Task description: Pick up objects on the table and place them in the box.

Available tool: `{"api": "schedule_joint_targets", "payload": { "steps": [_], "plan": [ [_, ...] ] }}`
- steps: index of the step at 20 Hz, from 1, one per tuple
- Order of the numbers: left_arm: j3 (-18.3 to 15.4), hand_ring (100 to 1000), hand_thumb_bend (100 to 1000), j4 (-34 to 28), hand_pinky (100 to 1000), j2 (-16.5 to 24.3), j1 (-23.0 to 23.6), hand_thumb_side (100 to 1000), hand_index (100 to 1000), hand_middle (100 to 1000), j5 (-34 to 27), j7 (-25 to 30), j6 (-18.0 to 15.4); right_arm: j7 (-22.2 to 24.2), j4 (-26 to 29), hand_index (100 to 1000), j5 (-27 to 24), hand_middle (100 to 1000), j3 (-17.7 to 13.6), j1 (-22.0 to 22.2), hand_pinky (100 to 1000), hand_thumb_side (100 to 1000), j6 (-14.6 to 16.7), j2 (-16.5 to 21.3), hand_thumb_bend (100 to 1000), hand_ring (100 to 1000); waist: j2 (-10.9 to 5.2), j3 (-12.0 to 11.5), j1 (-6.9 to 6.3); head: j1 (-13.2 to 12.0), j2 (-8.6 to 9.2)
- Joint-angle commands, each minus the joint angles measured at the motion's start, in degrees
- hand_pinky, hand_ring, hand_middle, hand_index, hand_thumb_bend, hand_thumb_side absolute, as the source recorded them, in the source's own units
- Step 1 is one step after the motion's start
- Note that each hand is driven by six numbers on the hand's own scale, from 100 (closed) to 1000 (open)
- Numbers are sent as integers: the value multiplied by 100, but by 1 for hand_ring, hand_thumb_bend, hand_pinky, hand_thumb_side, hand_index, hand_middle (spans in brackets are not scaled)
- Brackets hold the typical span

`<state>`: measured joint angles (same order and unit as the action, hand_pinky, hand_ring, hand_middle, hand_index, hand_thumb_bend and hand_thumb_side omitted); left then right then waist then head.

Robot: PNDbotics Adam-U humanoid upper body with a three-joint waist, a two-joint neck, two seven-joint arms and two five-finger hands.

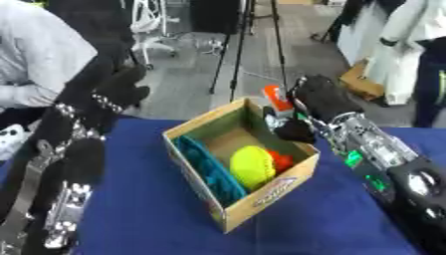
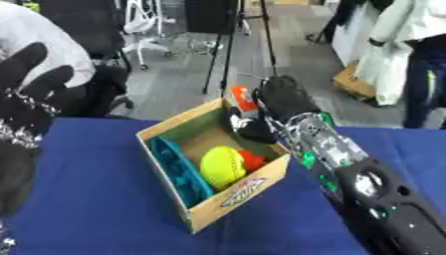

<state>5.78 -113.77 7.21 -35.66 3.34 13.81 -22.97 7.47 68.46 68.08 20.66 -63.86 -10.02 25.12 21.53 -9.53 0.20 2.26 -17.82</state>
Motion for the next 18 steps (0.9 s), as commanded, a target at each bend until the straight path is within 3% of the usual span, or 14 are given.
{"api": "schedule_joint_targets", "payload": {
  "steps": [1,8,18],
  "plan": [
    [-14,968,100,-82,936,-5,-87,734,1000,1000,-38,18,-23,-210,-113,385,218,231,-138,-56,863,908,-41,-58,198,794,-143,-19,-31,-8,199],
    [-24,968,100,-82,936,-22,-102,733,1000,1000,-33,27,-38,-660,-321,370,485,218,-273,61,859,908,-154,-303,202,790,-103,-40,-90,-13,325],
    [-24,968,100,-82,936,-42,-120,732,1000,1000,-32,48,-46,-845,-563,375,661,221,-268,75,858,909,-132,-470,196,789,-60,-37,-118,-39,262]
  ]
}}
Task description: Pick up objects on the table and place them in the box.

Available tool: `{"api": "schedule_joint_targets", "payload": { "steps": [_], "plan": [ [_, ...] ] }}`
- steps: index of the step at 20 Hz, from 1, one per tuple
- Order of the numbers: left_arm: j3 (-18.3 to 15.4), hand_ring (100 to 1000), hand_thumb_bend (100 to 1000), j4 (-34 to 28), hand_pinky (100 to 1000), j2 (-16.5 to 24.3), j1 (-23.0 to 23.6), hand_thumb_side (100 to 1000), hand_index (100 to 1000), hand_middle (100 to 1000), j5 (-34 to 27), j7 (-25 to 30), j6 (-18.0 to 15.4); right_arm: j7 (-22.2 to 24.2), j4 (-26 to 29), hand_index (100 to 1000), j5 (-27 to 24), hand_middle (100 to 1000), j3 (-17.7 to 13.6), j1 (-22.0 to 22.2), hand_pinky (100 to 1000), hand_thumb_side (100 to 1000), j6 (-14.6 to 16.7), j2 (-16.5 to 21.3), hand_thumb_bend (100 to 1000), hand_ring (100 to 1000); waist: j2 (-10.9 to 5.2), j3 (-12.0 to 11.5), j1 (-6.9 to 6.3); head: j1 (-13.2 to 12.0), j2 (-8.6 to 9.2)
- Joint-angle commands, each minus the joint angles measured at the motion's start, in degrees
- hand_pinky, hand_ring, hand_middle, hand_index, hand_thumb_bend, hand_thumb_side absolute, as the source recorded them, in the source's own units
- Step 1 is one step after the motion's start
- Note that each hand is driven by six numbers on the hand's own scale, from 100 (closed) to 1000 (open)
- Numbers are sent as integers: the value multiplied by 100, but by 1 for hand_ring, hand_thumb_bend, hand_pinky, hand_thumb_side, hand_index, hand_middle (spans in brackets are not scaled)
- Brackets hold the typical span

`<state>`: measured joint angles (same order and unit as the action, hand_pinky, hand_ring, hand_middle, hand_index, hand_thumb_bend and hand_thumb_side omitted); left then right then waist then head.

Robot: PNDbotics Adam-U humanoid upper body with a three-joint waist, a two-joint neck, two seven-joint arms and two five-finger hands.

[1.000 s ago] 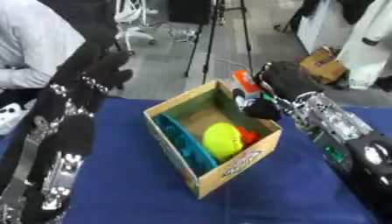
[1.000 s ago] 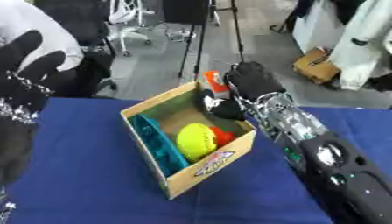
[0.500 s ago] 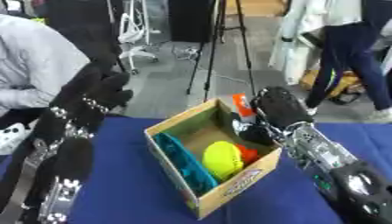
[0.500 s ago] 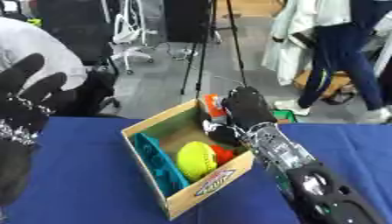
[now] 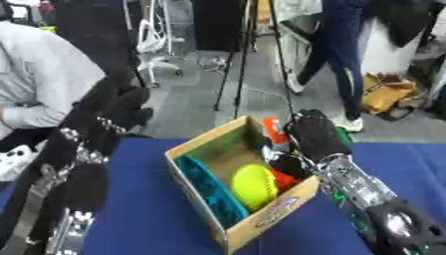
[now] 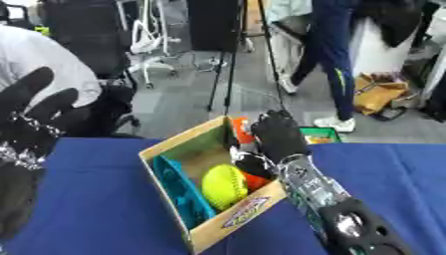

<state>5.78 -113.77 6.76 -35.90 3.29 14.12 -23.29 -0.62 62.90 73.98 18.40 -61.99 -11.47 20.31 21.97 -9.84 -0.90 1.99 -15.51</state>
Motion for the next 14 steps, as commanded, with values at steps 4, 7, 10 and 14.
{"api": "schedule_joint_targets", "payload": {
  "steps": [4,7,10,14],
  "plan": [
    [-19,968,100,-82,937,-12,-110,731,1000,1000,-27,38,-15,-80,-117,380,170,226,-14,-150,858,916,64,-68,181,789,-92,-31,-7,44,41],
    [-19,968,100,-82,936,-16,-125,731,1000,1000,-28,50,-20,-159,-216,381,252,227,-22,-184,858,924,86,-96,175,788,-73,-58,-4,73,55],
    [-12,968,100,-82,936,-29,-145,731,1000,1000,-33,63,-24,-296,-369,402,297,244,-69,-214,858,938,94,-130,170,794,-51,-85,-3,91,86],
    [-3,969,100,-82,936,-41,-159,730,1000,1000,-38,97,-28,-442,-550,570,286,401,-79,-232,871,1000,225,-187,237,846,-36,-105,-6,104,107]
  ]
}}
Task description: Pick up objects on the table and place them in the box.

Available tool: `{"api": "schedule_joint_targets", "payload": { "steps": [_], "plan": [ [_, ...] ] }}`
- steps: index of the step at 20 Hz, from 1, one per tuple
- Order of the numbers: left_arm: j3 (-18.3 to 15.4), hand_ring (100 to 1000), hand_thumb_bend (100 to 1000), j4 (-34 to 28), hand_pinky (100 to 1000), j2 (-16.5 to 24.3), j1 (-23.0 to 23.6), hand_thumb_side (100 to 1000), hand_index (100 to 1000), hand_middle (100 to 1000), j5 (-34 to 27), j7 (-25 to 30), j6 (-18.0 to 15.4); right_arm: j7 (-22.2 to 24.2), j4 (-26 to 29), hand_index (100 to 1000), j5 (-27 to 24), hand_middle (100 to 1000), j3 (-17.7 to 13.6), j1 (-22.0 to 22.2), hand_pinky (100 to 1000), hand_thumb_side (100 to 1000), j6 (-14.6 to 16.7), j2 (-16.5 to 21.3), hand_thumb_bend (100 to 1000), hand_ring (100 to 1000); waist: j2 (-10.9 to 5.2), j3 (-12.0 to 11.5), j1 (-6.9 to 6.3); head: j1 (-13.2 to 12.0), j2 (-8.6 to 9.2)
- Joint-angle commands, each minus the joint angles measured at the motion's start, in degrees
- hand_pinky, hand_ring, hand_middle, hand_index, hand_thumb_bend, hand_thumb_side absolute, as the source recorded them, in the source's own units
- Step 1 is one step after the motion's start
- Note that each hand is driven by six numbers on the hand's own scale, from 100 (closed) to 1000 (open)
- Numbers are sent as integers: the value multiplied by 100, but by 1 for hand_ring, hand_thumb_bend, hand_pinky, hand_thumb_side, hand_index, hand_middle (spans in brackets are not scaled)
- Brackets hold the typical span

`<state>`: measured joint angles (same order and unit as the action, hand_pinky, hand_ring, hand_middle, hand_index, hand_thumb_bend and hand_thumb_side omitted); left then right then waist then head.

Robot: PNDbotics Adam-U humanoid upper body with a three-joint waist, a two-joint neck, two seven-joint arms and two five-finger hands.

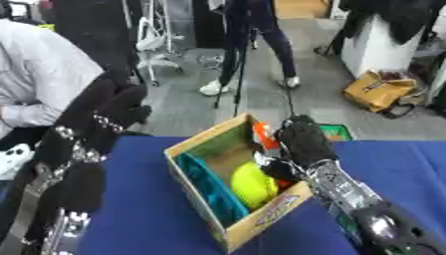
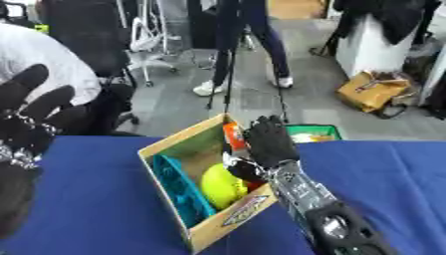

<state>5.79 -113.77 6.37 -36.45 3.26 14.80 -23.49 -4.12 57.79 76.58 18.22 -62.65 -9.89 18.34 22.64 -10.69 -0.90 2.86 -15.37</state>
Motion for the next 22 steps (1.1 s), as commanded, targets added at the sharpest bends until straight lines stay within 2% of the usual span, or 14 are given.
{"api": "schedule_joint_targets", "payload": {
  "steps": [1,2,4,5,6,7,8,9,13,22],
  "plan": [
    [-3,969,100,-82,936,-5,-105,730,1000,1000,-36,37,-7,-113,-65,605,-4,424,-63,-174,876,1000,132,-1,237,855,-101,-24,-5,18,95],
    [-4,969,100,-82,936,-7,-106,730,1000,1000,-37,43,-7,-132,-85,605,-36,424,-69,-181,876,1000,186,-5,237,855,-99,-26,-4,17,96],
    [2,969,100,-82,937,-8,-108,730,1000,1000,-39,62,-9,-168,-127,733,-76,557,-74,-201,887,1000,274,-7,262,885,-94,-39,-3,22,103],
    [3,969,100,-82,937,-10,-108,730,1000,1000,-41,70,-10,-196,-143,771,-92,596,-80,-210,889,1000,311,-8,268,893,-92,-46,-4,26,107],
    [2,969,100,-82,937,-11,-108,730,1000,1000,-42,76,-9,-229,-157,771,-110,596,-88,-217,889,1000,339,-10,268,893,-91,-51,-5,28,110],
    [2,969,100,-82,937,-12,-110,729,1000,1000,-45,80,-9,-264,-172,835,-125,679,-95,-223,894,1000,359,-11,271,907,-91,-55,-5,30,113],
    [3,969,100,-82,937,-14,-111,729,1000,1000,-48,85,-10,-299,-190,835,-134,679,-101,-230,894,1000,372,-13,271,907,-91,-58,-6,31,116],
    [4,969,100,-82,936,-17,-112,729,1000,1000,-51,90,-11,-329,-208,874,-141,731,-105,-235,900,1000,382,-16,272,917,-90,-61,-6,33,120],
    [8,970,100,-82,937,-24,-118,727,1000,1000,-58,114,-14,-447,-275,917,-160,777,-130,-257,907,1000,389,-27,284,929,-85,-79,-5,43,142],
    [-7,969,100,-82,937,-6,-96,722,1000,1000,-53,133,-13,-567,-148,902,-120,771,-82,-252,905,1000,409,-3,293,930,-111,-52,-9,29,96]
  ]
}}
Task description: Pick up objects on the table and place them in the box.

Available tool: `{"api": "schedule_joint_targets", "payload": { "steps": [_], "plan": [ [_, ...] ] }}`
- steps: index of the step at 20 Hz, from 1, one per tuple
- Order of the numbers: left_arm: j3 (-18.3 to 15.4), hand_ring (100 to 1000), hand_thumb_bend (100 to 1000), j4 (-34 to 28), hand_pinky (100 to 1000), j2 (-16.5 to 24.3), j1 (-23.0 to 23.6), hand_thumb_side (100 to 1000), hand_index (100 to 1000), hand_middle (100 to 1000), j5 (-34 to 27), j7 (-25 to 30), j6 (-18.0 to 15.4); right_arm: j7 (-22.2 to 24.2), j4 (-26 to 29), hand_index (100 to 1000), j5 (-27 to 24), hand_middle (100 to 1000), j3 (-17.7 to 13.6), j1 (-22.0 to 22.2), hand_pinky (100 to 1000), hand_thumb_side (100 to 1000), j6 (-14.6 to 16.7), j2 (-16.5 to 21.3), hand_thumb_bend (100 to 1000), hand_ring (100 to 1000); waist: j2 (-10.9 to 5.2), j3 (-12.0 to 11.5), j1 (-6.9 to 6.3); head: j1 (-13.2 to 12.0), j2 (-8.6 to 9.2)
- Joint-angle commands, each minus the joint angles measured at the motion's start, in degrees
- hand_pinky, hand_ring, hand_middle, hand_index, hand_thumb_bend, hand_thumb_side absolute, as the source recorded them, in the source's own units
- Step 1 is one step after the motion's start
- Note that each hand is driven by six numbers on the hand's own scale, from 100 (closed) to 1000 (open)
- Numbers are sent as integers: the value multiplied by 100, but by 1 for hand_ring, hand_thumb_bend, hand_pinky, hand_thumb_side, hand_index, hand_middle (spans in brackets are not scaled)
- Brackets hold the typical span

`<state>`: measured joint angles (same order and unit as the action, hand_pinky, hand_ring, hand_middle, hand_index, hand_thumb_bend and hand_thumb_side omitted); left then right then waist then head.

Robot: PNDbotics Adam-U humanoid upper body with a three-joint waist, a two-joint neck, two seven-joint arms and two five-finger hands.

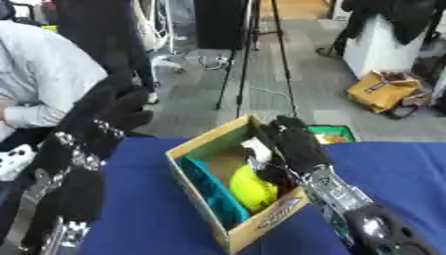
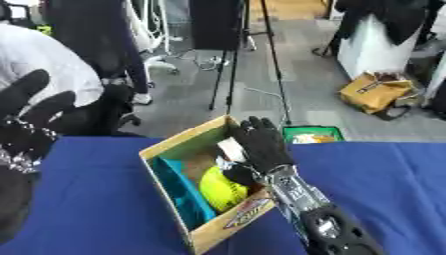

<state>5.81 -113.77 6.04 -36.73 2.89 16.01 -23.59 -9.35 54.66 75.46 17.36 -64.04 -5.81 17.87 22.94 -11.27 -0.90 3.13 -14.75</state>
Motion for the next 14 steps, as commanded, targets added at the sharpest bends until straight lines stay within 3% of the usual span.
{"api": "schedule_joint_targets", "payload": {
  "steps": [1,5,9,12,14],
  "plan": [
    [-15,969,100,-82,937,30,-54,722,1000,1000,-13,7,-1,-53,267,890,-59,762,7,-102,904,1000,-7,66,301,931,-160,17,-13,-10,3],
    [-35,969,100,-82,937,47,-12,723,1000,1000,2,-22,7,13,811,875,-422,750,59,-20,903,1000,-92,215,309,932,-217,50,-22,-53,-113],
    [-113,968,100,-82,937,118,112,728,1000,1000,38,-139,44,-104,2807,798,-1504,670,-12,421,898,1000,-209,882,292,930,-369,227,-52,-324,-546],
    [-152,967,100,-82,937,134,173,727,1000,1000,54,-274,60,-69,4457,797,-2253,685,-212,914,895,1000,-427,1417,267,927,-490,397,-118,-583,-818],
    [-157,966,100,-82,937,129,190,727,1000,1000,65,-344,60,38,5235,797,-2551,688,-355,1190,893,1000,-604,1676,262,927,-552,462,-150,-695,-929]
  ]
}}
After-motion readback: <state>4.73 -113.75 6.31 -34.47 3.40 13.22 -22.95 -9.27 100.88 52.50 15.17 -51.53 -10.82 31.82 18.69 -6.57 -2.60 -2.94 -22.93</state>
